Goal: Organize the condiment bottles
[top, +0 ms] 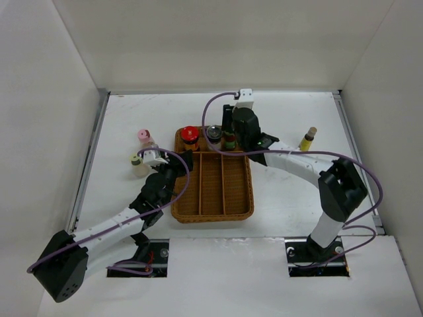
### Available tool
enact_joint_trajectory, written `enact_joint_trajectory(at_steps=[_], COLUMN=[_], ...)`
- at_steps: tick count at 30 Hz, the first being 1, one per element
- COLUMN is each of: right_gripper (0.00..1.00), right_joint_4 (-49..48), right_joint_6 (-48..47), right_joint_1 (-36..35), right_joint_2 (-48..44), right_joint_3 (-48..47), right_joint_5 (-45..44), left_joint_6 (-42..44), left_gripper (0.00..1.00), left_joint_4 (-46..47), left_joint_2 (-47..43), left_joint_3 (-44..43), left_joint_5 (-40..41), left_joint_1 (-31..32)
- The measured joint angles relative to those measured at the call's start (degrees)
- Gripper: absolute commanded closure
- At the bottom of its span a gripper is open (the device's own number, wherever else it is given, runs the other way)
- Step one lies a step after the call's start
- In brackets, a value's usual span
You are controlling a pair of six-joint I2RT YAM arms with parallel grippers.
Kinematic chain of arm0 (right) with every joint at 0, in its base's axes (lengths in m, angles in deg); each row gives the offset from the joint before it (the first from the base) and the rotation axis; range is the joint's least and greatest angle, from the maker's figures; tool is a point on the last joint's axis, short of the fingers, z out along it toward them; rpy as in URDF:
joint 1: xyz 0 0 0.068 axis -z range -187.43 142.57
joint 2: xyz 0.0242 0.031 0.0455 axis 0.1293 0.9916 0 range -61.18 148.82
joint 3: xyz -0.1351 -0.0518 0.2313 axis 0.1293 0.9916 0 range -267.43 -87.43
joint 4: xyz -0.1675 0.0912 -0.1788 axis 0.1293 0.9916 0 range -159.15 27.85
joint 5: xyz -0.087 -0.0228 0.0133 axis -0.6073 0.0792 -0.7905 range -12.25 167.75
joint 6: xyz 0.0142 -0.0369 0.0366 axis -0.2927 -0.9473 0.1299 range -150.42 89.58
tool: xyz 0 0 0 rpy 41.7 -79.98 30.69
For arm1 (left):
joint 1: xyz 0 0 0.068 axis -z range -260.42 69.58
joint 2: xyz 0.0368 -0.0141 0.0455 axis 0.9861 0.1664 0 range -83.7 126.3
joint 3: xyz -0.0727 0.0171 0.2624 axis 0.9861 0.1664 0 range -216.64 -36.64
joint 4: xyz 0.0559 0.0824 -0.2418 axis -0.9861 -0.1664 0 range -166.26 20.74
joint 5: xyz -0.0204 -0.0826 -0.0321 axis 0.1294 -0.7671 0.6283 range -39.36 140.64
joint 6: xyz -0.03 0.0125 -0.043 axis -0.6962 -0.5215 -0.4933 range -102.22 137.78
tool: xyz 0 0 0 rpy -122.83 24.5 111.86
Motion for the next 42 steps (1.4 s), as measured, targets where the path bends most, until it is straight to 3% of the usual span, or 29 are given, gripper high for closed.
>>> enact_joint_trajectory(at_steps=[9,15,16,20,24,25,29,31,35,42], right_gripper=[0.33,0.31,0.35,0.71,0.76,0.73,0.41,0.31,0.26,0.29], right_joint_4=[-1.6,-1.6,-1.6,-2.7,-3.3,-2.8,1.4,3.8,5.3,7.3], right_joint_6=[0.1,-0.2,-0.3,-1.2,1.0,2.1,6.1,7.0,7.7,8.4], right_joint_1=[-0.2,-0.2,-0.2,0.5,6.6,9.5,19.7,23.4,30.5,35.9], right_joint_2=[-0.7,-7.6,-9.4,-18.7,-27.5,-28.6,-28.2,-27.3,-24.7,-18.0], right_joint_3=[0.1,3.3,4.1,9.5,17.4,18.9,22.2,22.6,22.3,21.4], right_joint_5=[-0.2,-0.7,-1.0,-3.0,-7.5,-8.9,-12.4,-12.7,-11.2,-5.4], left_joint_6=[0.0,0.0,0.0,0.0,0.0,-0.1,-0.5,-0.6,-0.9,-1.1], left_gripper=[0.43,0.43,0.43,0.43,0.43,0.43,0.43,0.43,0.43,0.43], left_joint_4=[0.0,0.0,0.0,0.0,0.0,0.0,0.0,0.0,0.0,0.1], left_joint_2=[0.0,-0.1,-0.2,-0.5,-0.7,-0.7,-0.4,-0.2,-0.2,0.0], left_joint_3=[0.0,0.0,0.0,0.0,0.0,0.0,0.0,0.0,0.0,0.0], left_joint_5=[0.0,0.0,0.0,0.1,0.1,0.1,0.1,0.1,0.1,0.1], left_joint_1=[0.0,0.0,0.0,0.0,0.0,0.0,0.0,0.0,0.0,0.0])
